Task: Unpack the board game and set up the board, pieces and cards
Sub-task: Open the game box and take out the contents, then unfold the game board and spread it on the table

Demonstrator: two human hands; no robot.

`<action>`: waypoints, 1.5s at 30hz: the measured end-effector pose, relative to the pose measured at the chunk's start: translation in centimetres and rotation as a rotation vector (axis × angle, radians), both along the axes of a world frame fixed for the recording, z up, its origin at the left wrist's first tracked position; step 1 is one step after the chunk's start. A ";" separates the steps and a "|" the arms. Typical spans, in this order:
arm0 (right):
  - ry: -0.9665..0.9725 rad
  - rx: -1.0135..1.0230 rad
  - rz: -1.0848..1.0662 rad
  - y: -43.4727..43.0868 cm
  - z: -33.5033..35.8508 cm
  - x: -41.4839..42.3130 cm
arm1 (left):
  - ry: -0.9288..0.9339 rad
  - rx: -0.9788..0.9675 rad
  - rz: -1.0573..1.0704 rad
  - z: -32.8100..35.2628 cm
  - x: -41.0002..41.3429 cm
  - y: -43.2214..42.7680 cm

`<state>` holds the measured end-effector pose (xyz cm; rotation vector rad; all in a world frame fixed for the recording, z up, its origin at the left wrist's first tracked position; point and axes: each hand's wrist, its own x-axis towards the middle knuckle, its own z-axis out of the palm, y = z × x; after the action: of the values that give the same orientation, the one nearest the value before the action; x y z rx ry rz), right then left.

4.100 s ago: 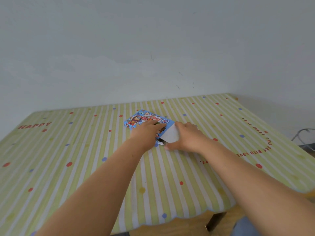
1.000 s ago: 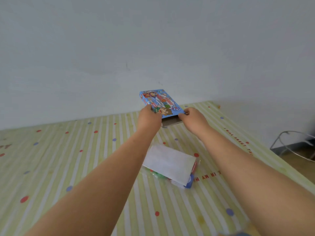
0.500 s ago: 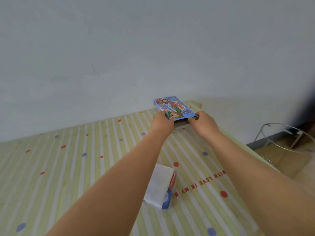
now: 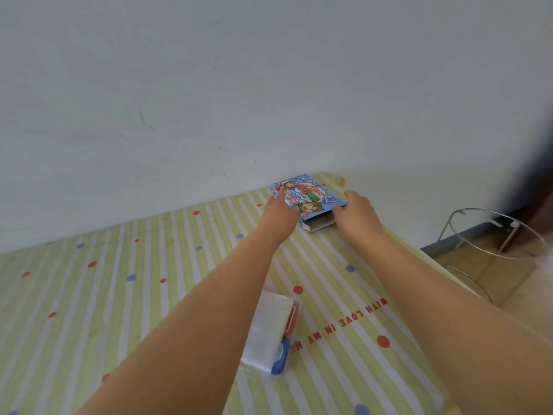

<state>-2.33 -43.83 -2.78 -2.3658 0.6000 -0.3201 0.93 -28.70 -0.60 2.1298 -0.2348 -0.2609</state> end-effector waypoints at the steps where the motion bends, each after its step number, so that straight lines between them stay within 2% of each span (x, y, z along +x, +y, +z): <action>1: -0.011 -0.004 0.000 0.2 0.2 -0.1 | 0.004 0.006 0.005 0.1 -0.1 0.3; 13: -0.160 -0.003 0.153 5.8 3.2 -2.9 | -0.137 -0.126 0.117 2.0 -4.1 6.1; 26: -0.081 0.101 0.464 12.2 1.7 -9.6 | -0.202 -0.179 0.301 1.3 -11.8 17.2; 29: -0.026 0.075 0.511 12.7 0.9 -10.4 | -0.164 -0.133 0.307 0.6 -13.9 19.5; 35: 0.109 0.065 0.557 13.8 1.3 -11.1 | 0.055 0.085 0.089 -0.6 -15.5 21.7; 45: 0.231 -0.186 0.415 12.5 1.7 -12.9 | -0.008 0.176 0.039 -1.9 -14.9 21.2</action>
<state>-15.18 -31.30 -1.05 -2.6531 0.1724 0.0880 -13.93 -7.54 -2.46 2.3075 -0.1805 -0.2587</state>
